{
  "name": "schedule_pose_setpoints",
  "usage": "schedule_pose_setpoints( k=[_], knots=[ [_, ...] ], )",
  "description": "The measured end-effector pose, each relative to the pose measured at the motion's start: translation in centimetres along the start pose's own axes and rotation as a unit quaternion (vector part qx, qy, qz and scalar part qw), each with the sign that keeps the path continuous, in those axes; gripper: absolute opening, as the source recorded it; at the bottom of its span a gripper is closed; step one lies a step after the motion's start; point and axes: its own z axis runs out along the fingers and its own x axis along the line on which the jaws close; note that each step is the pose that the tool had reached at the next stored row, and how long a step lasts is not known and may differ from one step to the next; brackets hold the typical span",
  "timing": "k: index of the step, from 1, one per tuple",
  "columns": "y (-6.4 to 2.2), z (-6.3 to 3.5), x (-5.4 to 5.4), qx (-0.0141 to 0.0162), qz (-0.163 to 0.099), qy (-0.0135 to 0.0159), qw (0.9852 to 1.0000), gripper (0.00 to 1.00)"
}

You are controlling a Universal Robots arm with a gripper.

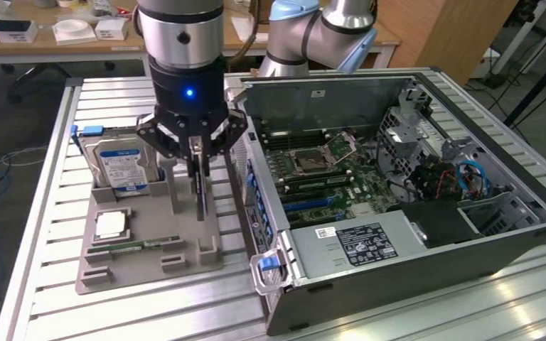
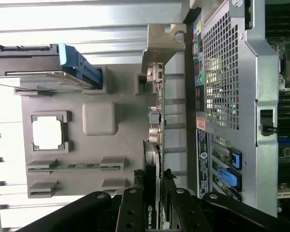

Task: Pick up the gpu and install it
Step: 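Pick up the gpu and move the gpu toward the slot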

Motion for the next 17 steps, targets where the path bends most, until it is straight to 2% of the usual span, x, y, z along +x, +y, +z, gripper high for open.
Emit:
schedule_pose_setpoints(
  k=[17],
  knots=[
    [0.02, -3.83, -0.1, 0.0, 0.0, 0.0, 1.0, 0.26]
  ],
)
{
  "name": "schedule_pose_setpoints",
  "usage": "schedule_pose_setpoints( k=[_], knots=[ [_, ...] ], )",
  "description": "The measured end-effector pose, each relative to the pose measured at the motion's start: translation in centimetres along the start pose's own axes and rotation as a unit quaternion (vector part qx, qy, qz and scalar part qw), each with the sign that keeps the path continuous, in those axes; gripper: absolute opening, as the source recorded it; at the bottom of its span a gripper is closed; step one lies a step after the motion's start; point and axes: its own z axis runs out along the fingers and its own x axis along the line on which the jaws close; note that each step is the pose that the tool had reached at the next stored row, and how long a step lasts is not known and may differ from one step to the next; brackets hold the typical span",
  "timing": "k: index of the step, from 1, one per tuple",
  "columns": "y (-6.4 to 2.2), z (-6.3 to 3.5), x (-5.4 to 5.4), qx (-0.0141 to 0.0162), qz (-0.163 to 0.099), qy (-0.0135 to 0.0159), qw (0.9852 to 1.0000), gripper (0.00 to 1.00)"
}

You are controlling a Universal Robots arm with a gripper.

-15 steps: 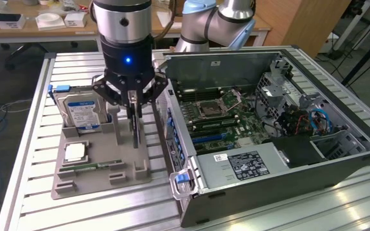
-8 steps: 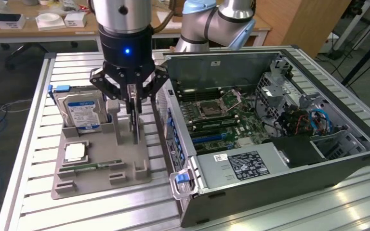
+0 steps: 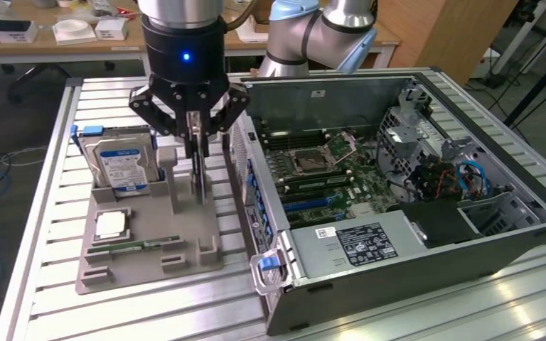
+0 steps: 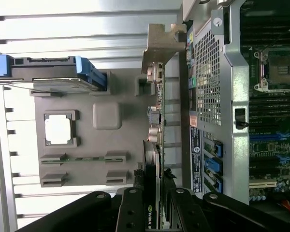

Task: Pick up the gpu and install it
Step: 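Pick up the gpu and move the gpu toward the slot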

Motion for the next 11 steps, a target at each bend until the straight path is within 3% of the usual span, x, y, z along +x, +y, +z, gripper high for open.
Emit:
schedule_pose_setpoints(
  k=[11],
  knots=[
    [0.01, -2.66, 0.0, 0.0, 0.0, 0.0, 1.0, 0.26]
  ],
)
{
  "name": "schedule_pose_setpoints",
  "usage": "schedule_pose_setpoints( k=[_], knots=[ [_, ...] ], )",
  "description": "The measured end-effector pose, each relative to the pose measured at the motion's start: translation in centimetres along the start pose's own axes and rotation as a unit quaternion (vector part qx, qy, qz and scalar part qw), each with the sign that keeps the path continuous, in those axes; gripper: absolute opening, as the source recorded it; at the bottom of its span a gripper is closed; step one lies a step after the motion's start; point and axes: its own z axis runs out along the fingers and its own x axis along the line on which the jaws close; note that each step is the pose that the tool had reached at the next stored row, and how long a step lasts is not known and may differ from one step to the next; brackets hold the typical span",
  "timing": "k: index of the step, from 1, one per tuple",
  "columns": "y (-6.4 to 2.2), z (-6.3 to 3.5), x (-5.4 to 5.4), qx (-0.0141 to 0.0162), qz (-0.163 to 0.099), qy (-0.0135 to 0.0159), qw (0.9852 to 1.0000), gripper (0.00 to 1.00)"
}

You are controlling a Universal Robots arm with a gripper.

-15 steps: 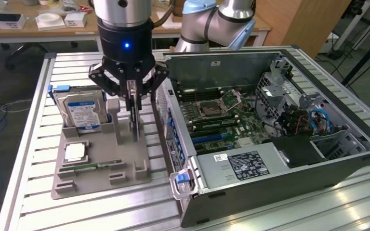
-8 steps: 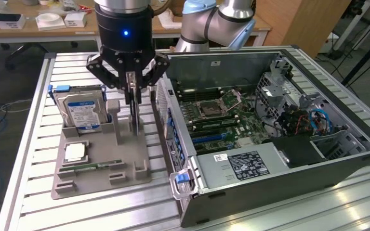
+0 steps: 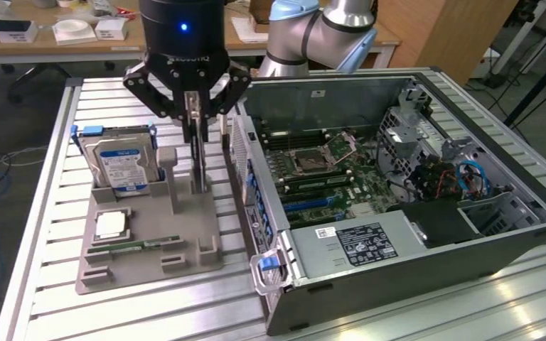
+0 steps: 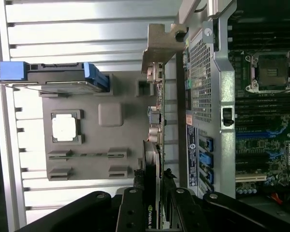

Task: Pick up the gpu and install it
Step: 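Pick up the gpu and move the gpu toward the slot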

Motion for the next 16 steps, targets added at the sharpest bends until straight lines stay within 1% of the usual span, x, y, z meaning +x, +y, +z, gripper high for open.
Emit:
schedule_pose_setpoints(
  k=[10, 16],
  knots=[
    [0.01, -2.69, 0.0, 0.0, 0.0, 0.0, 1.0, 0.26],
    [0.02, -4.08, -0.1, 0.0, 0.0, 0.0, 1.0, 0.26]
  ],
)
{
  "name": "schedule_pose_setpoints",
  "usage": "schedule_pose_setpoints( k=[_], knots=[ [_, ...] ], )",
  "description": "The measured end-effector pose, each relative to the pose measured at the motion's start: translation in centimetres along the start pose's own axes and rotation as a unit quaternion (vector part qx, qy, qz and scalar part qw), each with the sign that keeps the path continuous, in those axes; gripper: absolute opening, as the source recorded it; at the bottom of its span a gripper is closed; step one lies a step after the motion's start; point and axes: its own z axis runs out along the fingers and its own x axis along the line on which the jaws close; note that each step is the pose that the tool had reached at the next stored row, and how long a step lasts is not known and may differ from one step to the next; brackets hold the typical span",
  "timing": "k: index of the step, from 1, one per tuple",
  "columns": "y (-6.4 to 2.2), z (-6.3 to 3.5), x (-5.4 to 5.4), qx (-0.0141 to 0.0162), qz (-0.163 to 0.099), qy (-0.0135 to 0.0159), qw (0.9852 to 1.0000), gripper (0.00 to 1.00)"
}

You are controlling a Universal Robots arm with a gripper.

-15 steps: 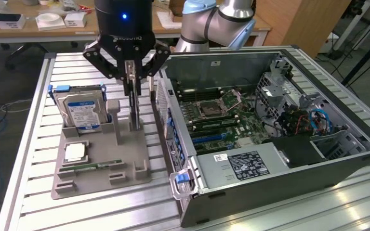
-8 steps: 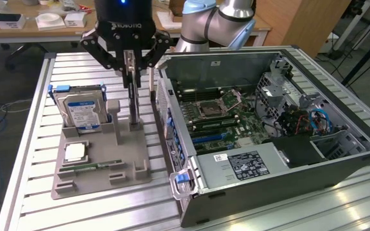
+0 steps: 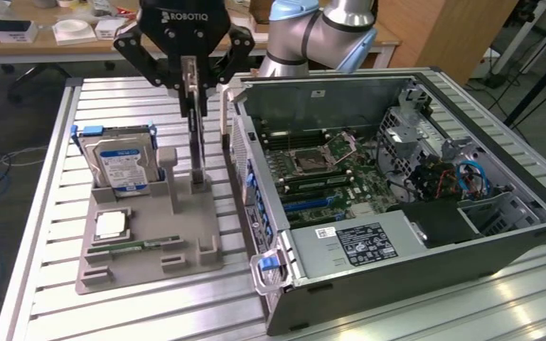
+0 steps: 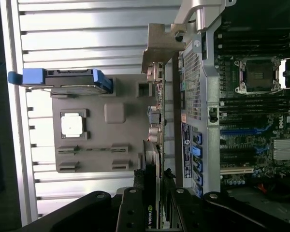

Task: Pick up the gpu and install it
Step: 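Pick up the gpu and move the gpu toward the slot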

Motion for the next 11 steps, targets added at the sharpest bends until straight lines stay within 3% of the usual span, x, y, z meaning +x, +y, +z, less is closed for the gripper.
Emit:
schedule_pose_setpoints(
  k=[4, 11],
  knots=[
    [0.0, -0.75, -0.01, 0.0, 0.0, 0.0, 1.0, 0.26],
    [0.01, -0.78, -0.01, 0.0, 0.0, 0.0, 1.0, 0.26]
  ],
)
